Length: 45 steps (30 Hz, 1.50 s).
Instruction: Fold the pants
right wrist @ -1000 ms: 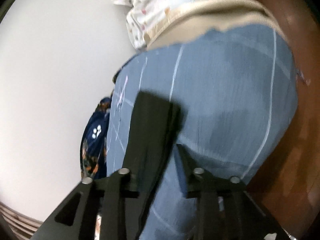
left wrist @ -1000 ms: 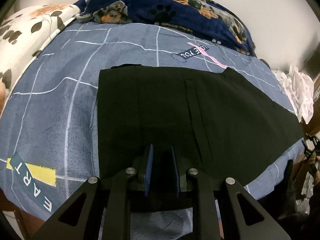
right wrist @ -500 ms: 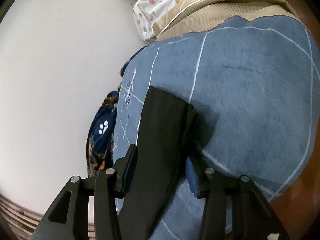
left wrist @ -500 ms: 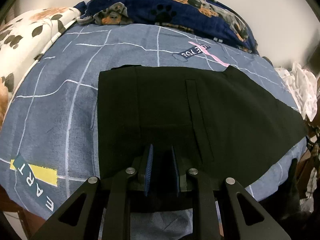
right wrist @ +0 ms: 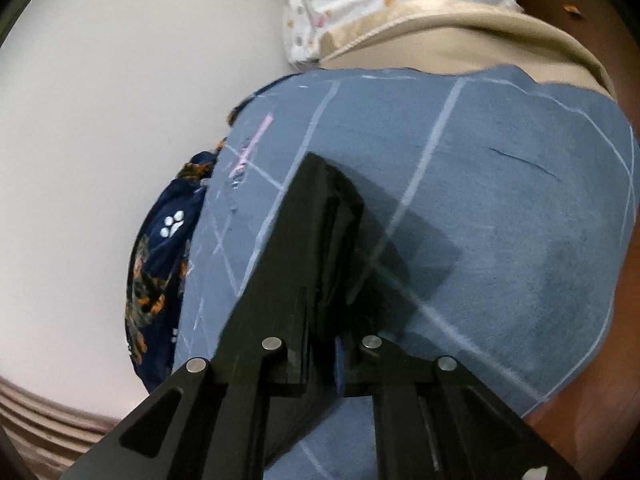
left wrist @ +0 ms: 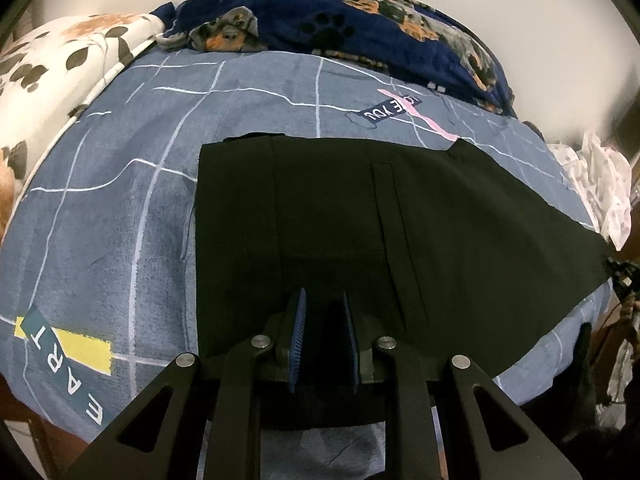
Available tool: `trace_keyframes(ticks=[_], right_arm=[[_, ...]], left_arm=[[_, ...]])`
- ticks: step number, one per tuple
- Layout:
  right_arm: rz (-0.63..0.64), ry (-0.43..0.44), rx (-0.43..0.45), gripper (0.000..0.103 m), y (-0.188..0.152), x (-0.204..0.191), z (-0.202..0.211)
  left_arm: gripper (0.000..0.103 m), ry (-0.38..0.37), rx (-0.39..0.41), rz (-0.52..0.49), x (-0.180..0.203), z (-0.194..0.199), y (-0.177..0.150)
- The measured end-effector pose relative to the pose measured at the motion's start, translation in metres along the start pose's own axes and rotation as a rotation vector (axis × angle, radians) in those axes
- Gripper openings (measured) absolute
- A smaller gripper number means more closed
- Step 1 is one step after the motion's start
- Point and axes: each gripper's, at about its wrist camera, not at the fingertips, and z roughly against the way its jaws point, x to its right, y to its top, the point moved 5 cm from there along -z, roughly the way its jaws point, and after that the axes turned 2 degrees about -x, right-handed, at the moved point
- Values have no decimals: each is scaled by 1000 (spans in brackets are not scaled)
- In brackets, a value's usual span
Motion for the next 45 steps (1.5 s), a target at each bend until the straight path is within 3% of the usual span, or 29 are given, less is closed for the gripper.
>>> trace_keyframes(ticks=[6, 10, 14, 21, 23, 33, 45], right_arm=[[108, 26, -7, 10, -13, -50, 2], [173, 78, -49, 10, -39, -88, -8], [235, 116, -132, 10, -80, -119, -27], [373, 99, -274, 10, -155, -155, -61], [404, 82, -316, 10, -173, -157, -70], [471, 56, -406, 10, -217, -157, -86], [552, 36, -422, 11, -241, -170, -98]], left_arm=[[22, -5, 12, 9, 0, 1, -1], [26, -13, 17, 16, 2, 1, -2], [40, -37, 18, 12, 7, 1, -2], [67, 12, 8, -109, 31, -3, -4], [69, 24, 9, -133, 35, -5, -5], [70, -36, 15, -71, 27, -2, -2], [70, -34, 16, -75, 26, -2, -2]])
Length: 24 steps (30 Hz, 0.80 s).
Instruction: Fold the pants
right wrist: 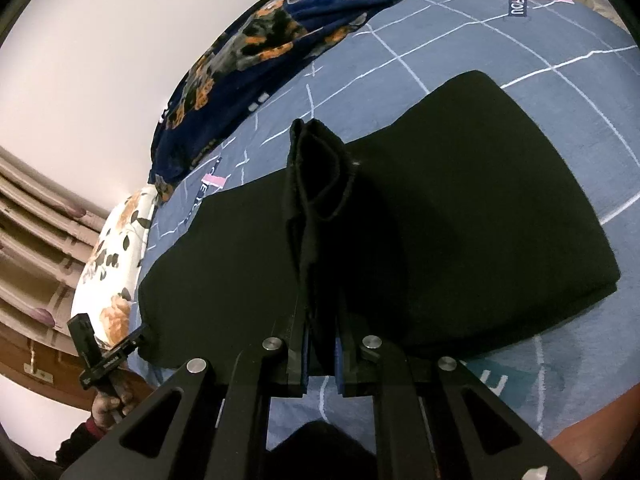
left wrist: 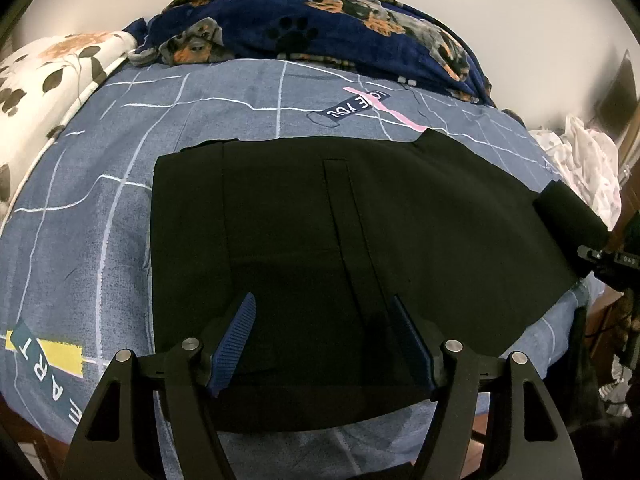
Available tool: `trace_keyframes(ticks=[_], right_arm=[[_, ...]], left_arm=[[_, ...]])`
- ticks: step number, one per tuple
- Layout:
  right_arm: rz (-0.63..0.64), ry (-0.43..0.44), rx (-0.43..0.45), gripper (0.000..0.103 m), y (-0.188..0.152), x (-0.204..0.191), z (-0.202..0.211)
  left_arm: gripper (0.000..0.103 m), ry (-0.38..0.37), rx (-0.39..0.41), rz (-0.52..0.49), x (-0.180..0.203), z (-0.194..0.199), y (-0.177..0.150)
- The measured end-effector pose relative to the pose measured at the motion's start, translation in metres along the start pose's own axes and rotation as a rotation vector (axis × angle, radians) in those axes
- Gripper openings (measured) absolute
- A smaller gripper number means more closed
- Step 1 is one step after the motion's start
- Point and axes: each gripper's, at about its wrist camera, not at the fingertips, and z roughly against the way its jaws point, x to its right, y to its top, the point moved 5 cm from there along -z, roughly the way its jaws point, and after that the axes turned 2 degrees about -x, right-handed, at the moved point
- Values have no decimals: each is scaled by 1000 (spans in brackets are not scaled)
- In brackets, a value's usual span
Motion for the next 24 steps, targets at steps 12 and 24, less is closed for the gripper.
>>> trace_keyframes(ticks=[12, 24], right_arm=[[-18, 191, -31, 52, -8, -17, -10], [-347, 619, -118, 66, -13, 4, -24]], left_arm=[[71, 0, 0, -1, 0, 0, 0], [74, 2, 0, -2, 1, -1, 0]])
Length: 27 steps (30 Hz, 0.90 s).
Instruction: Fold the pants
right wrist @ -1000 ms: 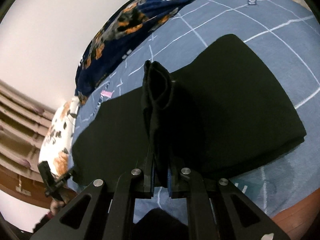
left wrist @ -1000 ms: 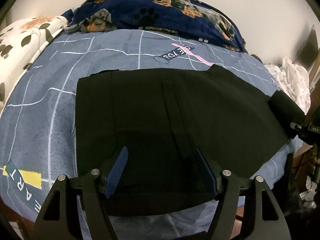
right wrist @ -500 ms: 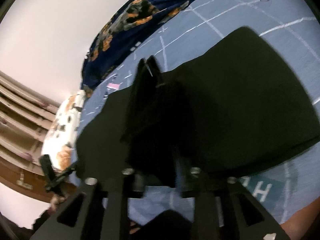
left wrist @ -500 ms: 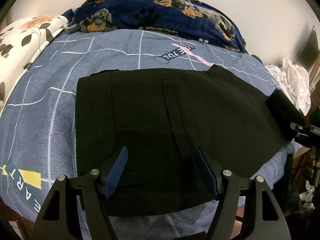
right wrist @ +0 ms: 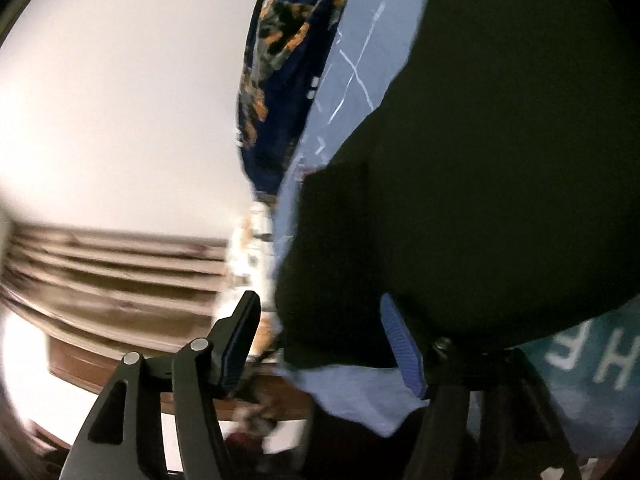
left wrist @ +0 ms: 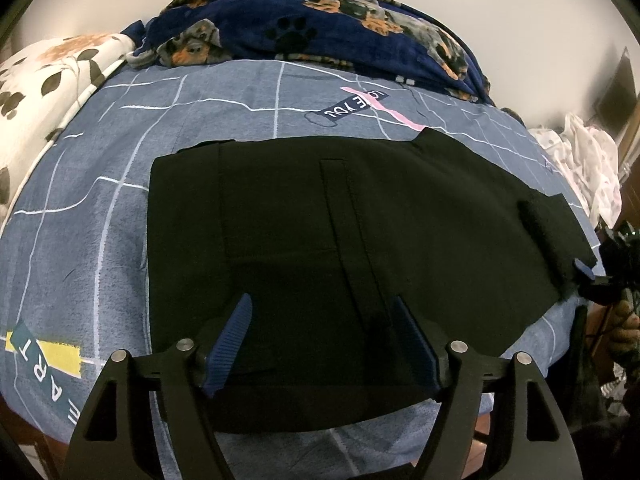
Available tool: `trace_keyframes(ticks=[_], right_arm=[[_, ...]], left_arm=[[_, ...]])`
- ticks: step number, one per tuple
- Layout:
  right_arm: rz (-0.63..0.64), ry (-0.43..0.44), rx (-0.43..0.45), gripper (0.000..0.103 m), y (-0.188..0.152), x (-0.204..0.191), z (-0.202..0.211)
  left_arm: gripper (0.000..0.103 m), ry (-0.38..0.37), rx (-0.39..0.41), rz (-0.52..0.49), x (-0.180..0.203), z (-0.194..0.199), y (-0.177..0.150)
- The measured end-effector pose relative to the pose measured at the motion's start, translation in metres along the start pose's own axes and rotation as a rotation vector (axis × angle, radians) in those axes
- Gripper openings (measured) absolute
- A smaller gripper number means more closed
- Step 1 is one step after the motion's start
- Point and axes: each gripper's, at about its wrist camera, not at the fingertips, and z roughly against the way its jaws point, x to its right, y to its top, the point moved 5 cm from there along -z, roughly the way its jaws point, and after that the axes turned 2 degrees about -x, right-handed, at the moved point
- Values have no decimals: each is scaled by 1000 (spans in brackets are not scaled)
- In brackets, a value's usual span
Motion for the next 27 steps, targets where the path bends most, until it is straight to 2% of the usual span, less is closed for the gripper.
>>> trace_keyframes(ticks=[2, 6, 10, 14, 18, 21, 24, 26, 27], right_arm=[[10, 3, -12, 70, -2, -3, -5], [50, -6, -57, 73, -7, -14, -13], [120, -37, -39, 73, -2, -30, 12], [112, -38, -8, 72, -4, -31, 39], [39, -50, 13, 73, -11, -16, 46], [1, -10, 18, 72, -13, -16, 42], [-35, 52, 8, 72, -15, -26, 26], [-41, 45, 10, 70, -17, -30, 15], [-44, 30, 15, 64, -17, -29, 10]], left_arm=[[74, 1, 0, -2, 1, 0, 0], [74, 1, -2, -1, 1, 0, 0], [74, -19, -19, 25, 3, 3, 2], [74, -147, -24, 60, 21, 12, 10], [74, -304, -21, -10, 70, 20, 26], [74, -407, -77, -48, 111, 4, 40], [74, -517, -141, 0, 140, -24, 58], [73, -565, -158, 28, 154, -41, 70], [73, -574, -162, 26, 162, -48, 77]])
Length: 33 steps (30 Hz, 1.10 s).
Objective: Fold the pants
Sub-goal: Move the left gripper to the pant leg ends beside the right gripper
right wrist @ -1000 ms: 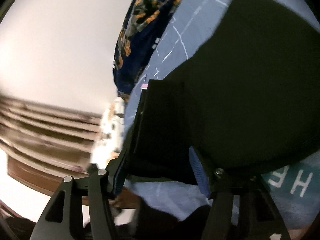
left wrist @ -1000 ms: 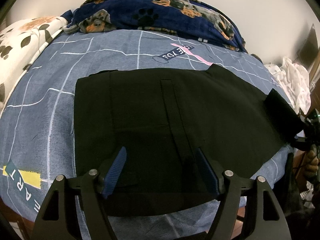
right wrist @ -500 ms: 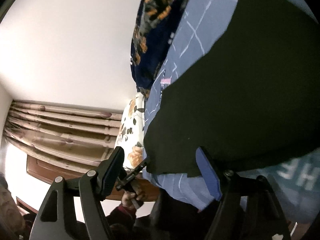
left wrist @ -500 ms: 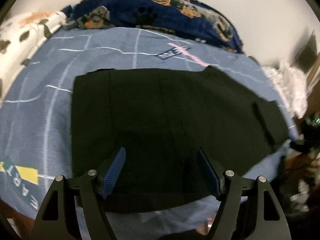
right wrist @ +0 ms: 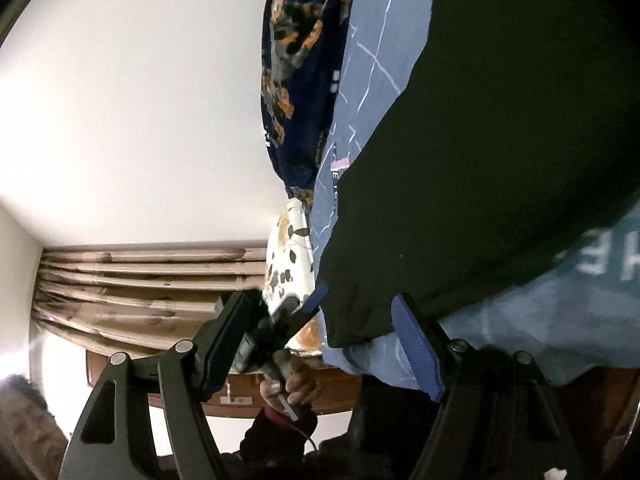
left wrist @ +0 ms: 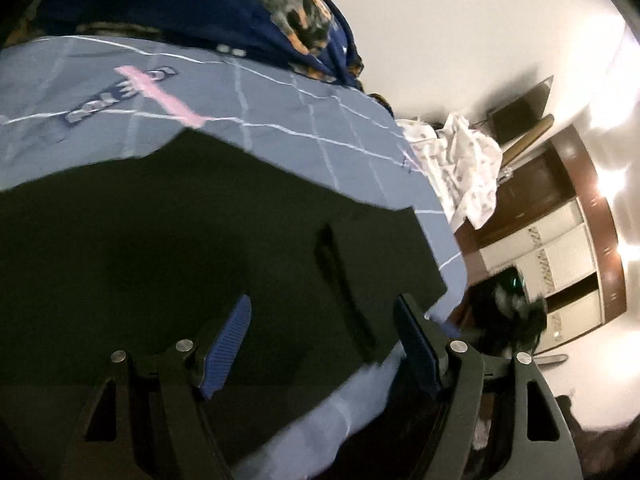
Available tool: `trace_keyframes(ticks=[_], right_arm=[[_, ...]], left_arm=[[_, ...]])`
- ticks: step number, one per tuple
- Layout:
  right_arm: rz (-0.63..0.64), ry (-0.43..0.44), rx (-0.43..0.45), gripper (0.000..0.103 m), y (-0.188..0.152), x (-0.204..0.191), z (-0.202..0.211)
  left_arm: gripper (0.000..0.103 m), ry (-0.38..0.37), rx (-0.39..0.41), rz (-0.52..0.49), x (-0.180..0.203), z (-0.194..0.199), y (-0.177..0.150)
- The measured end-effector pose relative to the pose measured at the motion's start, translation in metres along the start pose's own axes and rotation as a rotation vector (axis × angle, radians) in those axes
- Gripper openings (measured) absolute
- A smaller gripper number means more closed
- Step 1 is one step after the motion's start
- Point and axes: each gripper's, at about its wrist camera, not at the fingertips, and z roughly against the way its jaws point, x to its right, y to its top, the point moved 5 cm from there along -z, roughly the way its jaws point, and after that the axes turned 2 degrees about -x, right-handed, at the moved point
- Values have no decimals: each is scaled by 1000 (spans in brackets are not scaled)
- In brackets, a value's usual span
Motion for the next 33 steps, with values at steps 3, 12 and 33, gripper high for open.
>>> trace_keyframes(ticks=[3, 12, 33], right_arm=[[-41, -65, 4, 53, -1, 12, -8], [-134, -198, 41, 44, -1, 40, -6], [-321, -241, 210, 37, -8, 43, 0]], left_arm=[[70, -35, -47, -24, 14, -28, 15], [70, -18, -139, -23, 13, -67, 18], [70, -88, -157, 53, -9, -74, 14]])
